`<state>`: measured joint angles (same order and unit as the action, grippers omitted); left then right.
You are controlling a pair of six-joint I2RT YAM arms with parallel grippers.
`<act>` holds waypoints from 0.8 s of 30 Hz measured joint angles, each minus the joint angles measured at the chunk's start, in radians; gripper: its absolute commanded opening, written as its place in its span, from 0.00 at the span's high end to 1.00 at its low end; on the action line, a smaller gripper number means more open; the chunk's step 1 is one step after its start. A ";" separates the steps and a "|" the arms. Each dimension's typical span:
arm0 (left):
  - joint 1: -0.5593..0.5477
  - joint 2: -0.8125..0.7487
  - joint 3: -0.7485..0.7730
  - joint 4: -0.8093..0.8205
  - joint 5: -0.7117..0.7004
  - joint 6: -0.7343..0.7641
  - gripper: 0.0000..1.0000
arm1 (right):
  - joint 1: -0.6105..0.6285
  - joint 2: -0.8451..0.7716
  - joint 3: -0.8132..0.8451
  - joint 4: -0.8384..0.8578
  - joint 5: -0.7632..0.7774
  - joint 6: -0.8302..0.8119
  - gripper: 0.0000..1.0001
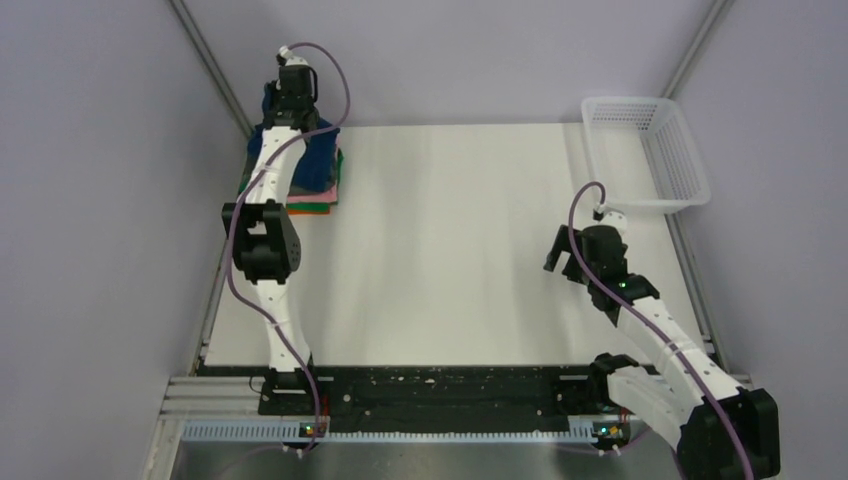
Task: Fold and stack the t-shirts
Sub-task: Put the neatly folded tshirt into the corner of the board with the left arm
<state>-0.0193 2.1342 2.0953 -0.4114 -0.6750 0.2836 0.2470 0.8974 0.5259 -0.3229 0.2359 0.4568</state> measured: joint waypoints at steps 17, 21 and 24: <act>0.115 0.138 0.017 -0.016 -0.061 -0.074 0.01 | 0.000 0.069 0.000 0.002 0.006 0.015 0.01; 0.111 0.140 0.030 -0.019 -0.077 -0.108 0.01 | 0.000 0.078 0.000 0.002 0.006 0.019 0.01; 0.109 0.139 0.037 -0.026 -0.055 -0.146 0.01 | 0.000 0.078 0.000 0.002 0.006 0.025 0.01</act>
<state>0.0898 2.2730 2.1323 -0.4377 -0.7300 0.1375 0.2470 0.9752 0.5259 -0.3210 0.2424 0.4816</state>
